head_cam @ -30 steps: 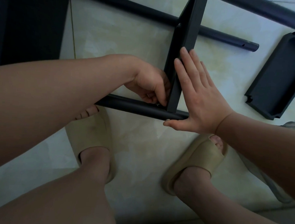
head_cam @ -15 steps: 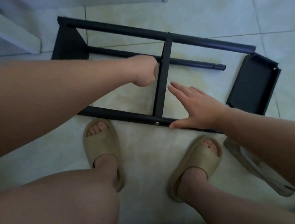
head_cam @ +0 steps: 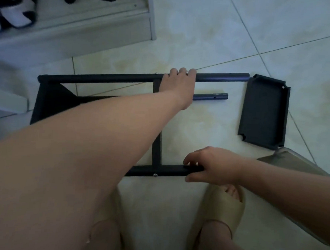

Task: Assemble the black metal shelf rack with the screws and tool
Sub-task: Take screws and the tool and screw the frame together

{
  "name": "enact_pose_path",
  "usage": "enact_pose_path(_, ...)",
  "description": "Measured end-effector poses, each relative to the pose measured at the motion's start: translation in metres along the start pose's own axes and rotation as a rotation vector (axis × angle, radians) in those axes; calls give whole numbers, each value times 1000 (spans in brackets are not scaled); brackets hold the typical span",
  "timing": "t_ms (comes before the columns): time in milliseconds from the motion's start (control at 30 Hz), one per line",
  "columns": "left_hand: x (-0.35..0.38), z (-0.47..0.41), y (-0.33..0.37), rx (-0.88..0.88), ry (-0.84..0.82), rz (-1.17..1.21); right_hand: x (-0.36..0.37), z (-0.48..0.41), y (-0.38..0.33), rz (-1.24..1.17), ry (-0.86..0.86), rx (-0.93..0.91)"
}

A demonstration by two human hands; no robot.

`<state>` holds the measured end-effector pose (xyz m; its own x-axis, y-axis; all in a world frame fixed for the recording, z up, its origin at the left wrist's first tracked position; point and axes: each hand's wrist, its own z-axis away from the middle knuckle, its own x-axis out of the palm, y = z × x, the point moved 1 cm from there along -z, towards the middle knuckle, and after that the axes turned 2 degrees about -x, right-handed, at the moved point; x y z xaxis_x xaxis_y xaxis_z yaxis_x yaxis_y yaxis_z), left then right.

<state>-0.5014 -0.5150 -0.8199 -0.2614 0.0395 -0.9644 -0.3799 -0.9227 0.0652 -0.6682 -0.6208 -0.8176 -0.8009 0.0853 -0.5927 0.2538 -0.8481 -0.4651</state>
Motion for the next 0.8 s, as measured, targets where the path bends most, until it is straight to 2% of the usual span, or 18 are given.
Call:
enact_pose_path(233, 7, -19, -23, -43, 4, -52, 11, -11, 0, 12, 0, -50)
enact_pose_path(400, -23, -11, -31, -44, 46, 25, 0, -1, -3, 144, 0, -45)
enact_pose_path(500, -64, 4, -39, -70, 144, 109, -26, 20, -3, 254, 43, -8)
enact_pose_path(800, -188, 103, -79, -161, 554, 441, -94, 86, -37, 710, 320, 67)
